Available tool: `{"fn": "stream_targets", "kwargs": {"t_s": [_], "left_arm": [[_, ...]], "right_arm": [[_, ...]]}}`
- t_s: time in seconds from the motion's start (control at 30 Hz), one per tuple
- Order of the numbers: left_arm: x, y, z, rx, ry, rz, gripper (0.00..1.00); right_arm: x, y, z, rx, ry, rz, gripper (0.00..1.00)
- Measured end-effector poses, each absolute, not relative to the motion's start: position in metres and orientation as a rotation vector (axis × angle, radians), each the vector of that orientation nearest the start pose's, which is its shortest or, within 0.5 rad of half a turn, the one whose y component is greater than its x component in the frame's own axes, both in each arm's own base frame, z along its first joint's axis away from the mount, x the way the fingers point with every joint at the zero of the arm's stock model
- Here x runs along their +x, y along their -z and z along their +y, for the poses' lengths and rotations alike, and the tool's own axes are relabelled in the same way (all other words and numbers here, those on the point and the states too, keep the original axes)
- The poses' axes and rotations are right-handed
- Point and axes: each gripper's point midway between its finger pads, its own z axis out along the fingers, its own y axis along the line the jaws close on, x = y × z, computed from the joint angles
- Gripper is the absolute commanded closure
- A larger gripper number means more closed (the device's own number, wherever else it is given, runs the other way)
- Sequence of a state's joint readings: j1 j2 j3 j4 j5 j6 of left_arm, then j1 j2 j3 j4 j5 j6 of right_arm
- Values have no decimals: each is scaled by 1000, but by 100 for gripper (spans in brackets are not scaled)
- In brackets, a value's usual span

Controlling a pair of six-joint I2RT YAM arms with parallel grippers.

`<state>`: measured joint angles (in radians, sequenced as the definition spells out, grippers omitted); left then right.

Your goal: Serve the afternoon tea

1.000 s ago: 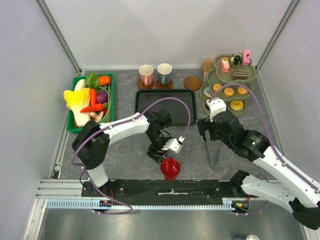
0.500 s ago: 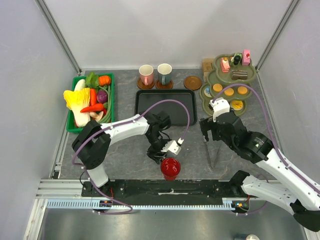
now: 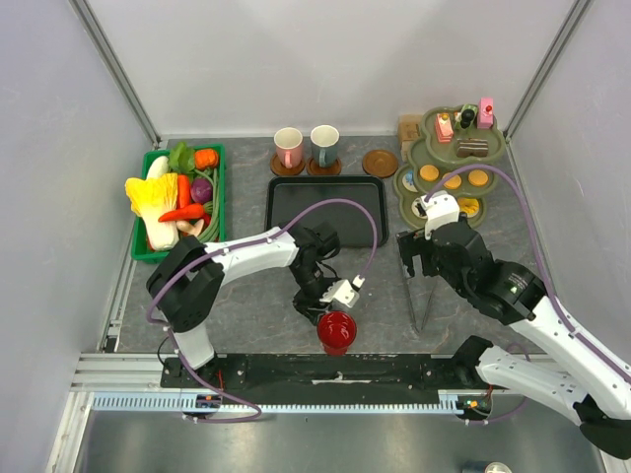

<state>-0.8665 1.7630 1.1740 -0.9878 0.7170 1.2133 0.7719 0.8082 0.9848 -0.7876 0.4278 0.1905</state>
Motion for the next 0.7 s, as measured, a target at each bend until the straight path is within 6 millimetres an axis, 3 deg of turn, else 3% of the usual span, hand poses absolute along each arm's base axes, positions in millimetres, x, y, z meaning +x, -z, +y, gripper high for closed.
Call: {"fn": "stream_targets", "kwargs": {"t_s": [0.07, 0.2, 0.5, 0.7], "left_arm": [[123, -54, -279, -2633, -1136, -1548, 67], [116, -57, -282, -2605, -1199, -1536, 97], [121, -59, -289, -2638, -1198, -1534, 98], [142, -80, -308, -2664, -1161, -1659, 98]], "right_arm": [[217, -238, 119, -371, -98, 2086, 2], [218, -238, 117, -362, -88, 2084, 2], [217, -244, 111, -340, -81, 2062, 2], [214, -253, 105, -309, -86, 2027, 2]]}}
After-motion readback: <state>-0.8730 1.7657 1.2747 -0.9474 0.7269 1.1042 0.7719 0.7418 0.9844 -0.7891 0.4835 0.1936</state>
